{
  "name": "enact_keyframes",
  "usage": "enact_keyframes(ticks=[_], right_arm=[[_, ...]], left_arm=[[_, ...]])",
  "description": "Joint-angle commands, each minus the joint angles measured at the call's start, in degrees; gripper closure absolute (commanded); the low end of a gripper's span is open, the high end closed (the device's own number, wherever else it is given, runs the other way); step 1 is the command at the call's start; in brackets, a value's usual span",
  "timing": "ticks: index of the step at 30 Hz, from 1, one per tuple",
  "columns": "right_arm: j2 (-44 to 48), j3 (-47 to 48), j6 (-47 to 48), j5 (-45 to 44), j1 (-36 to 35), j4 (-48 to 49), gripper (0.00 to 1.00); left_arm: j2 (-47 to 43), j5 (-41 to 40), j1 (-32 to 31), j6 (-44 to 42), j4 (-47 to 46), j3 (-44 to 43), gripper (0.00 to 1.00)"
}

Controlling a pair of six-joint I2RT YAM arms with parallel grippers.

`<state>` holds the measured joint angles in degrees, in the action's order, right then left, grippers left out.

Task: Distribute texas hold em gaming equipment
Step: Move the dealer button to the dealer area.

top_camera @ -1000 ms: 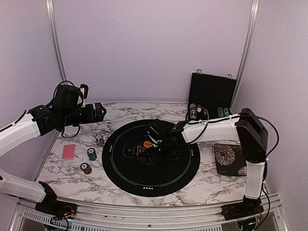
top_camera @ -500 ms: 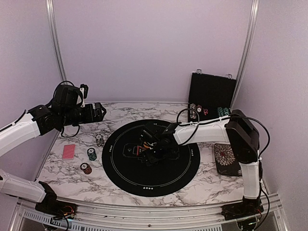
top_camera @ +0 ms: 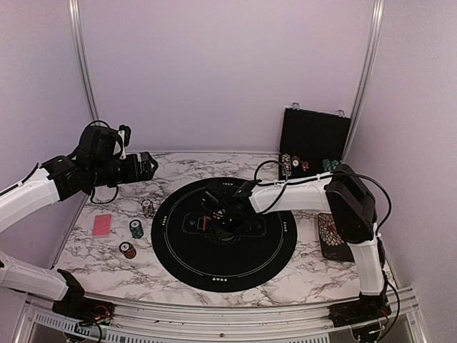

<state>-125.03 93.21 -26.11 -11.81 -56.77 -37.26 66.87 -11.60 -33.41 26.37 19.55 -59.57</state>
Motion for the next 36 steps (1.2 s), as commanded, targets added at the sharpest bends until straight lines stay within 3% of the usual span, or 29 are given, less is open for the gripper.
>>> enact_keyframes(ticks=[1,9,36], right_arm=[[-1.80,0.45,1.07,-2.46,-0.34,-1.47,0.33],[-0.60,-1.20,2.21,-1.44,-0.68,-1.45,0.40],[8.76,-12.37,-2.45,4.55,-12.19,-2.72,0.40]], left_arm=[[-0.34,0.51,0.36,-0.05,-0.03,-0.81,0.01],[-0.85,0.20,0.45,0.08,-0.02,-0.04,0.01],[0.58,0.69,0.71,0.44,-0.02,0.24,0.01]])
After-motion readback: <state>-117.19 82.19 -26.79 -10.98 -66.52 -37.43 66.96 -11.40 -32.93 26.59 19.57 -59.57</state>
